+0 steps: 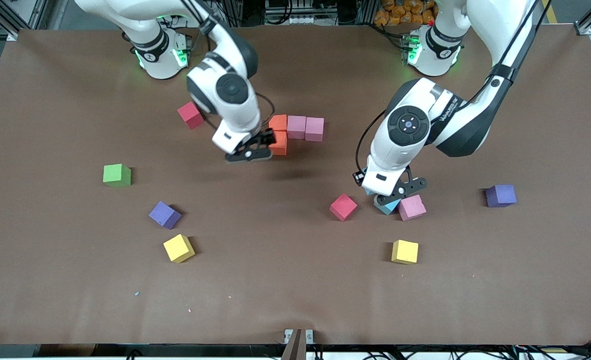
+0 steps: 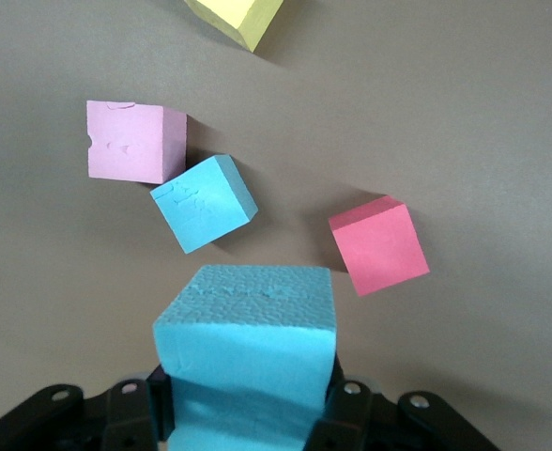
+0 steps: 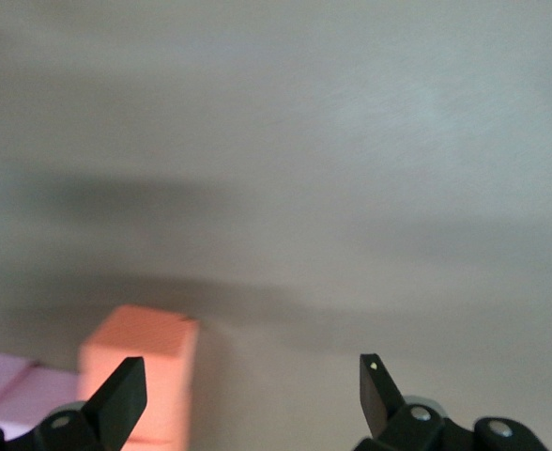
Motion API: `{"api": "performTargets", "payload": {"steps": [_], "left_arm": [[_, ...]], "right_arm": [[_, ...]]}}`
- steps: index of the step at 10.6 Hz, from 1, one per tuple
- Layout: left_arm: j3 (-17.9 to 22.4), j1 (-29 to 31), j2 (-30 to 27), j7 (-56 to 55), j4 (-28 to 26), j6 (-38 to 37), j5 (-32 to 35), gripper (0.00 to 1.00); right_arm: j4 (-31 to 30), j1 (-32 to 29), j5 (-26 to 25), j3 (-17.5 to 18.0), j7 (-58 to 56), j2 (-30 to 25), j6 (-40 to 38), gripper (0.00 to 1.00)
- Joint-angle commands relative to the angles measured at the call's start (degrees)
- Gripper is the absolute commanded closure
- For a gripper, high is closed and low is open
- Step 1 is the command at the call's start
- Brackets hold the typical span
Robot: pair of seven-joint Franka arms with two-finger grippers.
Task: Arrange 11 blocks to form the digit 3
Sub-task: 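Release the orange cube and move the right gripper to the red cube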
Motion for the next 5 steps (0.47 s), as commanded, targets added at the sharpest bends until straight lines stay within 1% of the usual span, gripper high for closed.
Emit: {"api": "performTargets", "payload": {"steps": [1,2,5], "left_arm": [[-0.2,0.1,0.2,0.8,1.1,-1.1,1.3,0.98],[-0.3,0.1,0.2,0.8,1.1,-1.1,1.3,0.98],[-0.2,0.1,0.2,0.8,1.1,-1.1,1.3,0.98]], "right_arm": [[-7.8,-0.1,0.1,-0.5,-2.6,-6.6,0.1,0.0],[-11.1,-0.1,0.1,-0.5,-3.1,-8.8,0.3,0.0],[-19.8,-0.8,0.2,-0.5,-10.1,-15.6,0.6,0.0]]}}
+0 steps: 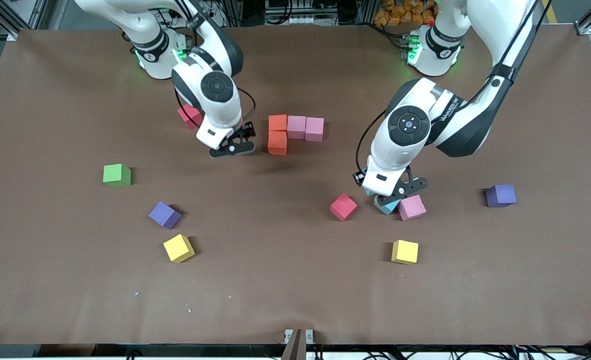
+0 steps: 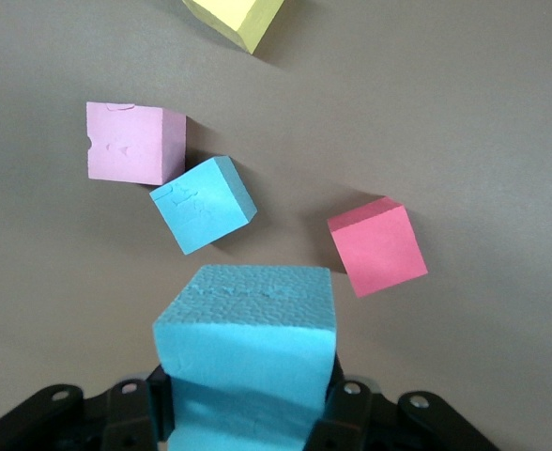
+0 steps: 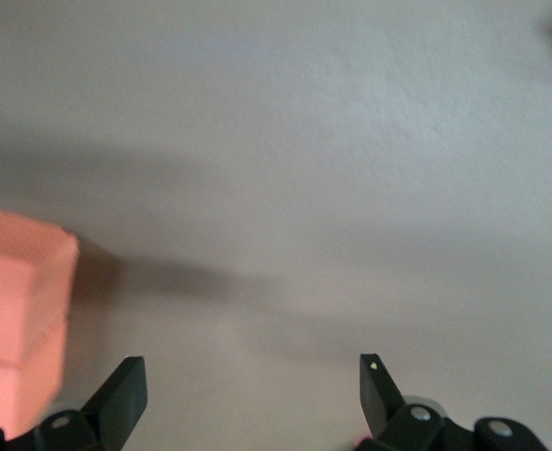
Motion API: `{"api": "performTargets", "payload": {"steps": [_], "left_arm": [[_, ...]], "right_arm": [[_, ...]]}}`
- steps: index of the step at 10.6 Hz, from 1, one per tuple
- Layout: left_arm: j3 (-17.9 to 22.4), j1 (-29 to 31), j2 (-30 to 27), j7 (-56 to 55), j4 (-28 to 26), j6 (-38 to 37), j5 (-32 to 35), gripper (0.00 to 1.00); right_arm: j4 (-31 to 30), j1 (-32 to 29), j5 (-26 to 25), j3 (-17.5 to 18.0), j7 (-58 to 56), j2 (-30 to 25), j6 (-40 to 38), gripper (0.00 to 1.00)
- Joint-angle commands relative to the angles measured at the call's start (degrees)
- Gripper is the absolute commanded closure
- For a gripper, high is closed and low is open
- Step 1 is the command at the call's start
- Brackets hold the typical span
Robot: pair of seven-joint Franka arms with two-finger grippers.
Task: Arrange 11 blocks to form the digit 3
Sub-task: 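Release the orange cube and move the right gripper to the red cube, then lower the right gripper and grasp the red cube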
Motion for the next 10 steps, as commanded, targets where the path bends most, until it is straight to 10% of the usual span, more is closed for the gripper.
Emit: {"api": "performTargets", "payload": {"steps": [1,10], "left_arm": [[-0.2,0.1,0.2,0.7,1.0,-1.1,1.3,0.98],[-0.2,-0.2,0.4,0.7,1.0,-1.1,1.2,0.98]], "right_arm": [[-9.3,-1.5,0.9,-0.1,-6.6,-8.2,0.8,0.0],[-23.8,-1.8,7.3,-5.3,-23.8,-13.6,7.4,0.0]]}}
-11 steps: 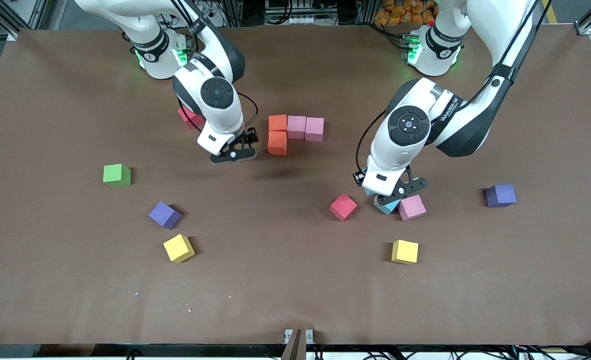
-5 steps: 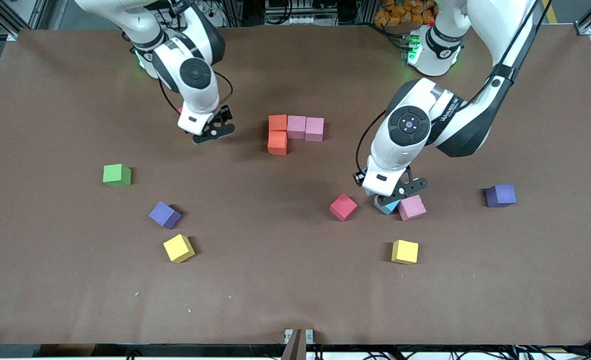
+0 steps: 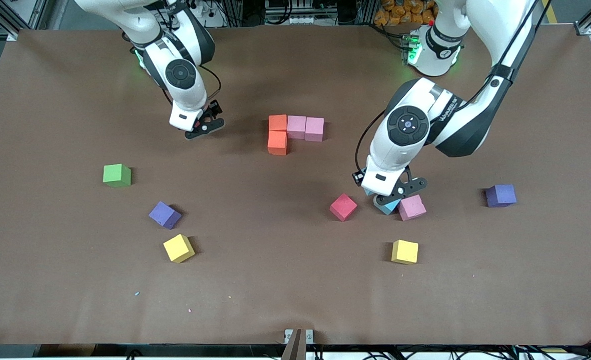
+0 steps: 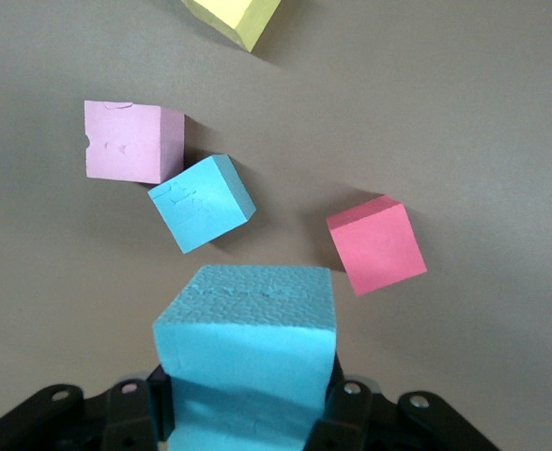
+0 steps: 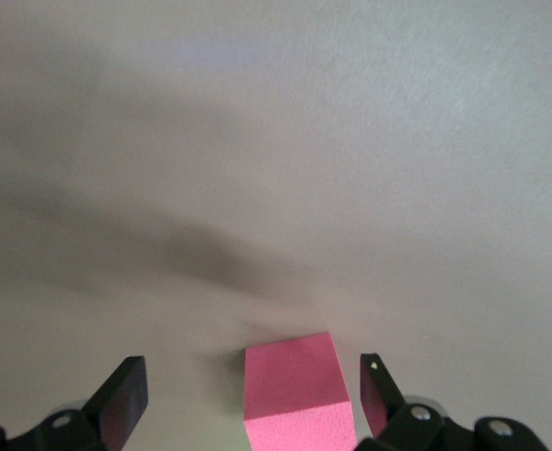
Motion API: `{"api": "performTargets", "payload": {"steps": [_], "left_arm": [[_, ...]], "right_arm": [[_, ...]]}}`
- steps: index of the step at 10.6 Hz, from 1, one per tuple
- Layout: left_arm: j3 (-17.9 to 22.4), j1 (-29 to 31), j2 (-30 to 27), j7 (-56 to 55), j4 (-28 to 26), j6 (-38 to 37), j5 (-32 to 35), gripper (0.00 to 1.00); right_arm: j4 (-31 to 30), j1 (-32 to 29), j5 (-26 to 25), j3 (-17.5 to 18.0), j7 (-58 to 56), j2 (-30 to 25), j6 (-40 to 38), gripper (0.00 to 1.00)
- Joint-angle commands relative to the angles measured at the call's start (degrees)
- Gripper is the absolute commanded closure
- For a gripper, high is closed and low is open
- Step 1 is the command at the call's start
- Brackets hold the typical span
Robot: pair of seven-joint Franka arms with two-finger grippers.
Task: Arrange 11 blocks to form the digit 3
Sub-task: 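Lower the right gripper and grasp the red cube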
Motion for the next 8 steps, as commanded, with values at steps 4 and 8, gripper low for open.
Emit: {"api": "performTargets", "payload": {"steps": [4,8], "left_arm": [[-0.2,-0.1,0.3,0.6,0.9,-1.1,1.2,0.98],[-0.2,0.0,0.5,0.4,0.9,-1.1,1.2,0.98]], "right_arm": [[-6.3,-0.4,1.7,-5.4,-12.0,-2.6,0.7,0.0],[-8.1,-0.1,7.1,-5.5,-15.1,-2.0,0.7,0.0]]}}
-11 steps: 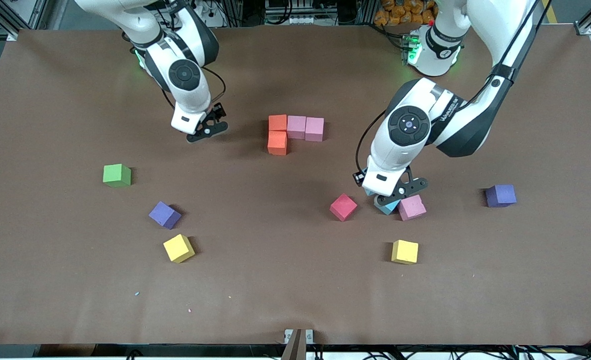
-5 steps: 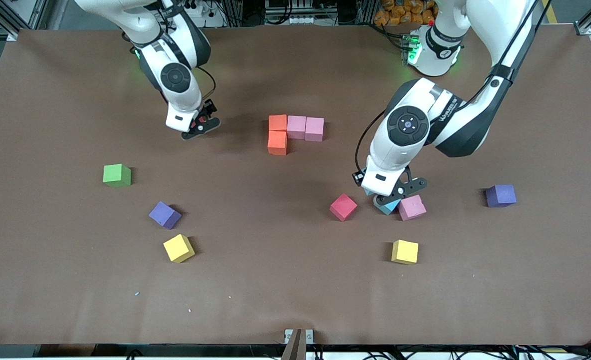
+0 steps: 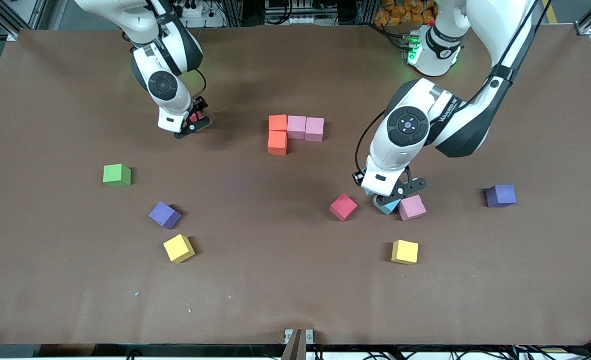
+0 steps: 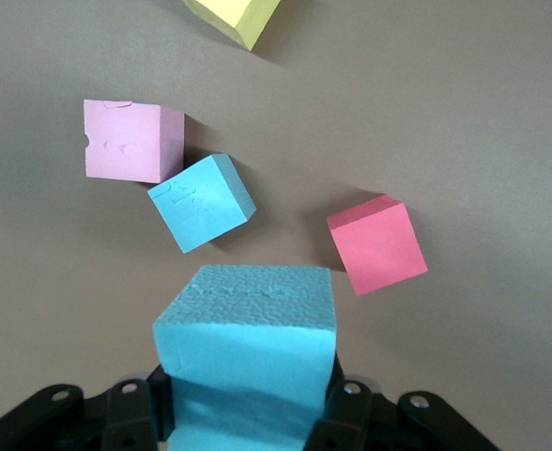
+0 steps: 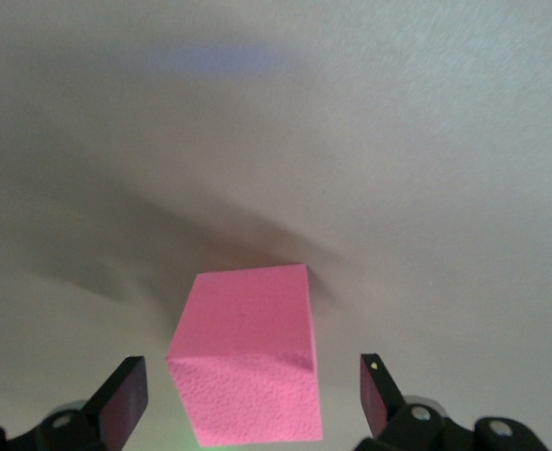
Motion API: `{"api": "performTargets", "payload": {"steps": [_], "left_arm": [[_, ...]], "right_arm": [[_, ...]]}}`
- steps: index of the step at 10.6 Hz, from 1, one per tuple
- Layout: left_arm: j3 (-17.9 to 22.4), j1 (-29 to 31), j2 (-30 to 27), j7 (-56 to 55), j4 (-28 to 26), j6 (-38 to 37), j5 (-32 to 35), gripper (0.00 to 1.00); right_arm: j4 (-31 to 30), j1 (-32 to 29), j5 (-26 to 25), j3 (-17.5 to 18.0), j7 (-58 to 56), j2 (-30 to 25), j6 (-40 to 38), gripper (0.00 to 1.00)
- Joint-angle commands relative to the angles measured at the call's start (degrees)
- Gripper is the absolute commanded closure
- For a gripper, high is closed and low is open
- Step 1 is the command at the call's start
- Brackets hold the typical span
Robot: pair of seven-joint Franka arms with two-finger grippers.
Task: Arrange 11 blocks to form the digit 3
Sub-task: 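Lower the right gripper and grasp the red cube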
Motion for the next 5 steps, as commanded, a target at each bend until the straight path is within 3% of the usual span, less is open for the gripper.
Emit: {"api": "performTargets", "payload": {"steps": [1,5], "left_arm": [[-0.2,0.0,0.4,0.4,0.9,-1.1,1.2,0.98],[-0.2,0.0,0.4,0.6,0.8,-1.1,1.2,0.98]], "right_arm": [[-2.3,0.0,4.9,0.0,-5.8,-2.0,0.7,0.0],[-3.3,0.2,6.9,0.1,-8.0,-1.4,1.0,0.0]]}}
